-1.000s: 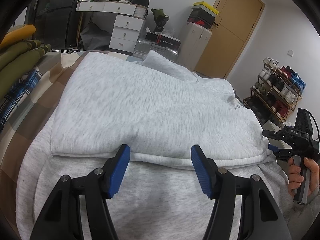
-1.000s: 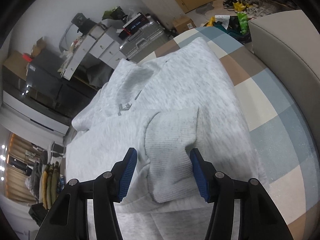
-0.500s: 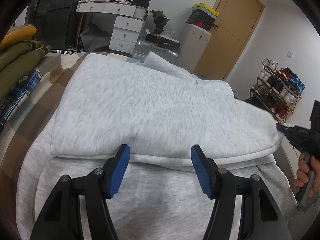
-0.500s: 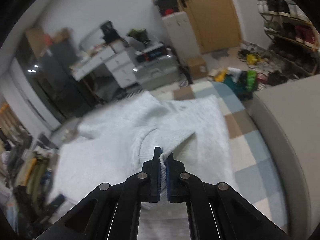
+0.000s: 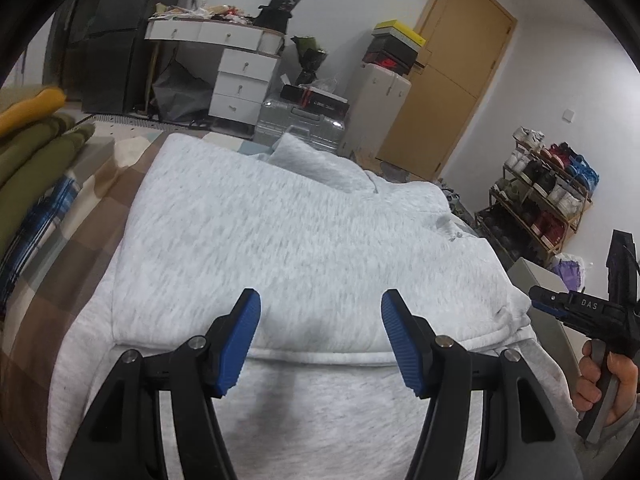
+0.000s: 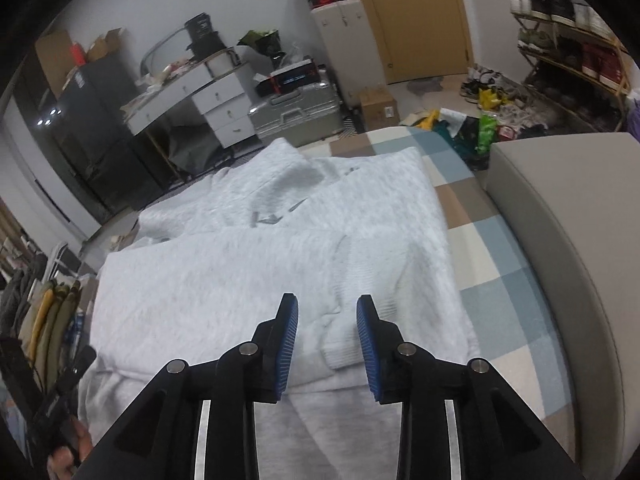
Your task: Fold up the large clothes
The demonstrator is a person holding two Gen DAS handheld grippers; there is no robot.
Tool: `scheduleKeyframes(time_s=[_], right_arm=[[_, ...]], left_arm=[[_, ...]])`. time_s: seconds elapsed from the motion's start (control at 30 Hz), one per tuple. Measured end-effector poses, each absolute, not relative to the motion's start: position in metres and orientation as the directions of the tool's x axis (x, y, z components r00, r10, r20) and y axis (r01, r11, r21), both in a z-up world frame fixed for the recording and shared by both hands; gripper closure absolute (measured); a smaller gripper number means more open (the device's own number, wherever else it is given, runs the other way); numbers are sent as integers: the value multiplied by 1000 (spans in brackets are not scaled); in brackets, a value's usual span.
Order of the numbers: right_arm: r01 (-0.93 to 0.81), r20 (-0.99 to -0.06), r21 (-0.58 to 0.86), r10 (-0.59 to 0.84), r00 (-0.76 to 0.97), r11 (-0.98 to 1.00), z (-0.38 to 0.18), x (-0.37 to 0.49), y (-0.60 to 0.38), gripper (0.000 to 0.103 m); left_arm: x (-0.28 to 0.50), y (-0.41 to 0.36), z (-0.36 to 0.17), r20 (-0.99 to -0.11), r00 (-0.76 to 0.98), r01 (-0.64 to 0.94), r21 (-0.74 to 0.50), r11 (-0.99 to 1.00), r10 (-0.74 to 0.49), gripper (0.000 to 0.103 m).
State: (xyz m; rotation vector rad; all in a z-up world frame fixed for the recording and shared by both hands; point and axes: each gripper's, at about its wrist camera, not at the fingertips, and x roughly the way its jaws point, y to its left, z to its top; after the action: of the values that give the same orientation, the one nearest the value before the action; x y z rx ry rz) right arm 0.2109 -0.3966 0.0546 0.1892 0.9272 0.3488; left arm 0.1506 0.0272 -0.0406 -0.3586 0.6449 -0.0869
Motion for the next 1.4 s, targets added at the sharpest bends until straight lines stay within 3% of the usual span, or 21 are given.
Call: scheduleKeyframes(time_s=[0.03,0.07,0.1,0.23,0.3,0.37,0.5,0.6,0.67,0.73,0.77,0.83,0.87,1.03,1.13,1.17,1.23,1.3,1.33,1.4], right_arm=[[-235,-745,305,385,544,923,54,211,-388,72],[-268,-743,302,402,535,915,54,210,-378,71],[-294,-744,298,414,524,908,53,210,-367,70],[-402,-770,261,440,462,878,36,209,-320,65],[-458,-814,223,423,398,861,15,212,-298,64],[-450,-832,162,367,416,878,1,215,-296,71],[-306,-844,45,200,498,951,2,221,-328,72],[-296,-842,124,258,473,947,4,220,-358,84],[-268,-849,64,193,492,961,10,212,-368,79],[-266,-840,94,219,496,959,19,203,-379,73],[-265,-833,114,238,499,957,25,196,-385,58],[-262,-805,160,280,523,952,36,185,-400,40],[-255,-791,182,295,535,950,41,180,-410,40],[-125,-802,202,237,548,971,44,172,-449,40],[-57,-858,201,204,471,978,28,176,-464,40],[-52,-879,209,211,428,976,19,175,-466,40],[-64,-896,242,248,368,968,8,171,-469,40],[-90,-897,239,255,360,967,2,166,-467,51],[-103,-899,195,220,378,975,3,162,-464,65],[-118,-904,192,223,366,974,4,158,-464,79]], left_arm=[[158,20,-38,-589,788,-20,-313,949,-178,68],[166,12,-37,-611,776,-9,-261,965,-158,93],[174,5,-39,-632,763,2,-207,978,-135,96],[200,-4,-72,-764,639,-1,-110,994,-84,99],[197,6,-80,-756,646,-11,-149,989,-107,99],[193,15,-79,-754,643,-12,-181,983,-131,99],[176,29,-76,-741,654,-11,-211,977,-152,99],[157,35,-71,-751,655,-65,-171,983,-87,99],[140,43,-67,-747,663,-112,-162,980,-48,96],[122,56,-59,-735,678,-150,-170,974,-23,95],[112,63,-55,-724,690,-167,-176,970,-12,88],[94,77,-52,-708,706,-211,-197,958,10,61],[88,83,-53,-706,708,-234,-210,949,19,41],[93,91,-75,-764,643,-287,-170,943,58,39],[101,83,-85,-788,606,-292,-98,951,104,39],[102,82,-87,-791,600,-294,-78,952,120,41],[102,77,-87,-784,600,-299,-33,954,162,62],[101,79,-87,-781,602,-303,-29,953,167,82],[100,80,-87,-781,604,-300,-36,953,160,85],[96,83,-88,-781,606,-291,-44,956,149,90]])
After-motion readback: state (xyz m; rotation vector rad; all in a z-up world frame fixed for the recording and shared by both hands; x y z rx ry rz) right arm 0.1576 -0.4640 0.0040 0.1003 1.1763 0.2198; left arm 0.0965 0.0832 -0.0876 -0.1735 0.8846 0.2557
